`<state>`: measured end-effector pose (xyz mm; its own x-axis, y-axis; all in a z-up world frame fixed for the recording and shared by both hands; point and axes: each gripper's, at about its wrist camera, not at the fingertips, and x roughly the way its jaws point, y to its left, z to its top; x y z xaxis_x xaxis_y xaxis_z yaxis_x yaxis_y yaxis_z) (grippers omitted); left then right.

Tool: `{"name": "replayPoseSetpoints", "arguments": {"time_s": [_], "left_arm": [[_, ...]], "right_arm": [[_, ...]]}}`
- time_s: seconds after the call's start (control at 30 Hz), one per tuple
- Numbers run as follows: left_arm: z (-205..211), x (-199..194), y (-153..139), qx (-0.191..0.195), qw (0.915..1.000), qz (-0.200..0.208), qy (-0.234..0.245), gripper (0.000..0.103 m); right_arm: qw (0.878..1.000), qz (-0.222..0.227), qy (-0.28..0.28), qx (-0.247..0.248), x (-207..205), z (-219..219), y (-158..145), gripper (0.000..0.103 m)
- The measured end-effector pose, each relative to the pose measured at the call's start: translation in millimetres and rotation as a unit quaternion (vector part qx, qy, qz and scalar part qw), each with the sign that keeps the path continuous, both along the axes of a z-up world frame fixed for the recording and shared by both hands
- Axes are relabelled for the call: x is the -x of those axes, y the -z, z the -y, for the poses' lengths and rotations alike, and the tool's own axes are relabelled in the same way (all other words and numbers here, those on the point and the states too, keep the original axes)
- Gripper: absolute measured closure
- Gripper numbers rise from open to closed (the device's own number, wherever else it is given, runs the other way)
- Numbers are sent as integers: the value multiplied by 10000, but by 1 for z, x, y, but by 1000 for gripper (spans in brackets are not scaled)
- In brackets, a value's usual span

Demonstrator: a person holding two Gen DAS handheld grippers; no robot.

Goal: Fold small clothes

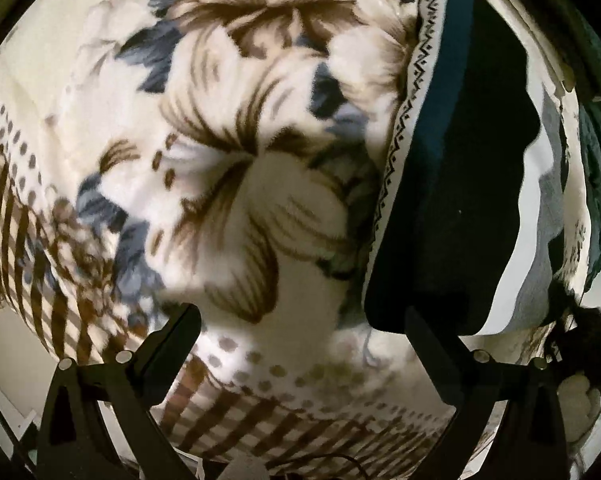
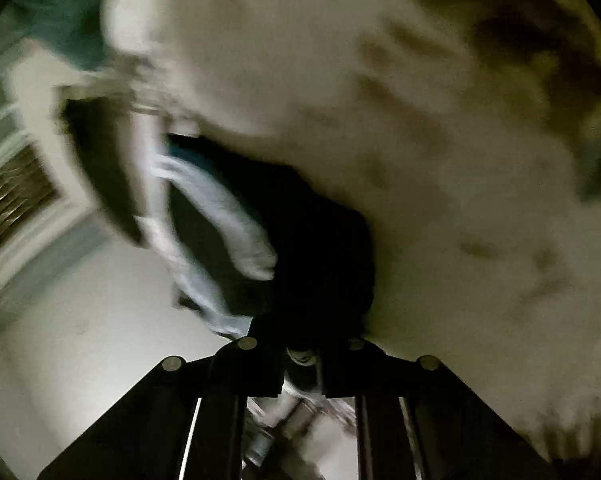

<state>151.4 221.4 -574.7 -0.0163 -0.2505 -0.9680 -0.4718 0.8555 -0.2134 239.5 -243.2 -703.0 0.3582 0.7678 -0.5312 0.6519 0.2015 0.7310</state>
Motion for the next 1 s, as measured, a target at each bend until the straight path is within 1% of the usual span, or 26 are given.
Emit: {"name": "replayPoseSetpoints", "arguments": {"time_s": [0.03, 0.1, 0.13, 0.17, 0.2, 0.27, 0.3, 0.33, 0.37, 0.4, 0.47, 0.53, 0.57, 0.6, 0.63, 0.67, 0.7, 0.73, 0.77, 0.8, 0.83, 0.87, 0.9, 0.93, 0.97, 1.0], "left_arm": [[1, 1, 1, 12, 10000, 40, 5, 0], [5, 1, -3, 34, 10000, 81, 28, 0], [6, 1, -2, 85, 9999, 114, 27, 0], [8, 0, -8, 159, 9998, 145, 11, 0], [8, -3, -10, 231, 9996, 171, -25, 0], [7, -2, -6, 395, 9989, 230, -139, 0], [7, 0, -6, 472, 9983, 266, -196, 0], [7, 1, -5, 508, 9980, 302, -228, 0], [8, 1, -6, 529, 9977, 355, -235, 0], [9, 1, -5, 532, 9975, 402, -215, 0], [13, 0, -4, 545, 9974, 434, -163, 0], [17, -1, -4, 568, 9973, 441, -161, 0], [19, -2, -4, 601, 9970, 464, -165, 0], [22, -4, -6, 614, 9969, 473, -158, 0], [24, -3, -6, 614, 9969, 482, -135, 0], [30, -4, -6, 600, 9969, 483, -127, 0], [33, -6, -7, 585, 9971, 484, -92, 0], [36, -7, -9, 567, 9972, 483, -57, 0], [38, -8, -9, 542, 9974, 479, -13, 0], [39, -11, -9, 511, 9976, 469, 31, 0], [41, -11, -8, 471, 9979, 451, 61, 0], [42, -13, -9, 460, 9980, 439, 69, 0], [43, -15, -8, 463, 9979, 441, 65, 0], [43, -18, -9, 477, 9978, 463, 61, 0], [43, -22, -10, 478, 9975, 506, 86, 0], [43, -26, -11, 454, 9975, 537, 119, 0]], "right_arm": [[9984, 510, -169, 173, -6, -5, -18, 91], [9921, 1103, -420, 418, -9, -11, -36, 92], [9861, 1293, -668, 803, -10, -12, -42, 92], [9754, 1270, -1097, 1428, -11, -14, -40, 92], [9670, 935, -1477, 1851, -11, -16, -29, 91], [9575, 475, -1894, 2124, -8, -14, -10, 84], [9592, 404, -1873, 2078, -6, -12, -8, 76], [9630, 359, -1833, 1945, -4, -10, -12, 64], [9643, 321, -1811, 1905, -4, -9, -16, 56], [9658, 289, -1735, 1905, -2, -6, -22, 45], [9740, 296, -1366, 1783, 7, 2, -36, 43], [9847, 353, -1095, 1310, 15, -3, -45, 43], [9866, 436, -1097, 1130, 16, -6, -49, 43], [9855, 639, -1325, 851, 15, -23, -55, 43], [9825, 785, -1540, 689, 9, -38, -59, 44], [9775, 1041, -1798, 356, 2, -63, -63, 44], [9745, 1168, -1913, 133, -2, -77, -62, 44], [9700, 1272, -2068, -120, -8, -96, -62, 44], [9657, 1205, -2298, -122, -15, -114, -54, 44], [9632, 1033, -2475, 184, -20, -122, -45, 49], [9590, 818, -2646, 600, -22, -127, -31, 74], [9553, 571, -2782, 823, -21, -128, -18, 94], [9513, 289, -2900, 1006, -20, -126, -10, 103], [9513, 231, -2917, 967, -19, -123, -10, 102], [9501, 308, -2959, 940, -19, -121, -20, 100], [9458, 421, -3041, 1057, -20, -118, -34, 97]]}}
